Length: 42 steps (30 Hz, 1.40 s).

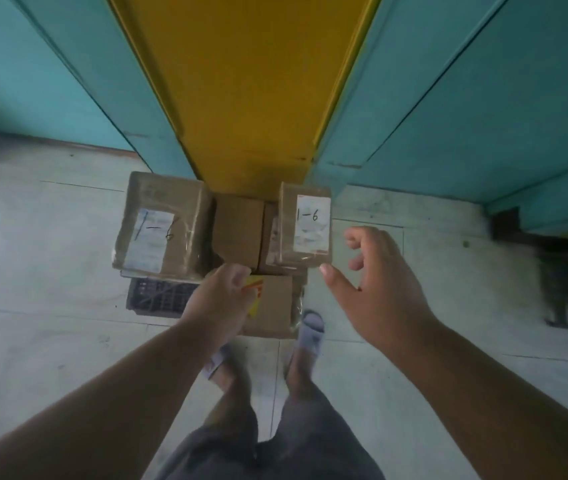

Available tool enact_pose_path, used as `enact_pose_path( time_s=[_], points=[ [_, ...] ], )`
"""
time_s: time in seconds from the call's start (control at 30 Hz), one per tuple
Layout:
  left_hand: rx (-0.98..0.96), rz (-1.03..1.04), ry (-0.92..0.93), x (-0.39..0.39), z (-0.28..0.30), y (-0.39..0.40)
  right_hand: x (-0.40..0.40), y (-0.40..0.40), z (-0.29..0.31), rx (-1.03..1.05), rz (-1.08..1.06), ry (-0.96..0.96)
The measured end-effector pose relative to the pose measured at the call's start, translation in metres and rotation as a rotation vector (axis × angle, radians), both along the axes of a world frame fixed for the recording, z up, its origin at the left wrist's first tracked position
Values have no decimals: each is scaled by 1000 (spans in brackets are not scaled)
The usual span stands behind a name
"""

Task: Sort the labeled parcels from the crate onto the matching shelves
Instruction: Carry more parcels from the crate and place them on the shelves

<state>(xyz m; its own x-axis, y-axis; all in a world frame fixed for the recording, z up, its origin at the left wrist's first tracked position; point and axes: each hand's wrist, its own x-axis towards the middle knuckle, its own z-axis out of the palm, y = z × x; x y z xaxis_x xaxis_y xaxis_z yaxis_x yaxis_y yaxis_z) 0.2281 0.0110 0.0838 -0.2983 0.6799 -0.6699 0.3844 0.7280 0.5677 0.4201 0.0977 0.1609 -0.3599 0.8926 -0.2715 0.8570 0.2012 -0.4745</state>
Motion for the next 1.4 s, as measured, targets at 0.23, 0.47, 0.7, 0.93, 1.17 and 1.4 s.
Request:
enact_pose_path(
  time_s=[0.23,0.47,0.7,0.93,1.17,1.4],
  points=[
    [6,69,-33,14,-92,62,-9,74,-130,-20,-13,-80],
    [-65,-165,6,26,-125,112,-19,125,-209,-337,-207,-141],
    [249,197,-302,43,-61,96,-3,104,-138,-253,-390,271],
    [312,227,-345,67,69,34,45,46,11,-239,-309,372],
    [441,-64,-314,74,165,2,101,-7,143,-102,-378,429],
    [515,-275,-468,139,203,4,162,-75,190,105,-745,480]
  ],
)
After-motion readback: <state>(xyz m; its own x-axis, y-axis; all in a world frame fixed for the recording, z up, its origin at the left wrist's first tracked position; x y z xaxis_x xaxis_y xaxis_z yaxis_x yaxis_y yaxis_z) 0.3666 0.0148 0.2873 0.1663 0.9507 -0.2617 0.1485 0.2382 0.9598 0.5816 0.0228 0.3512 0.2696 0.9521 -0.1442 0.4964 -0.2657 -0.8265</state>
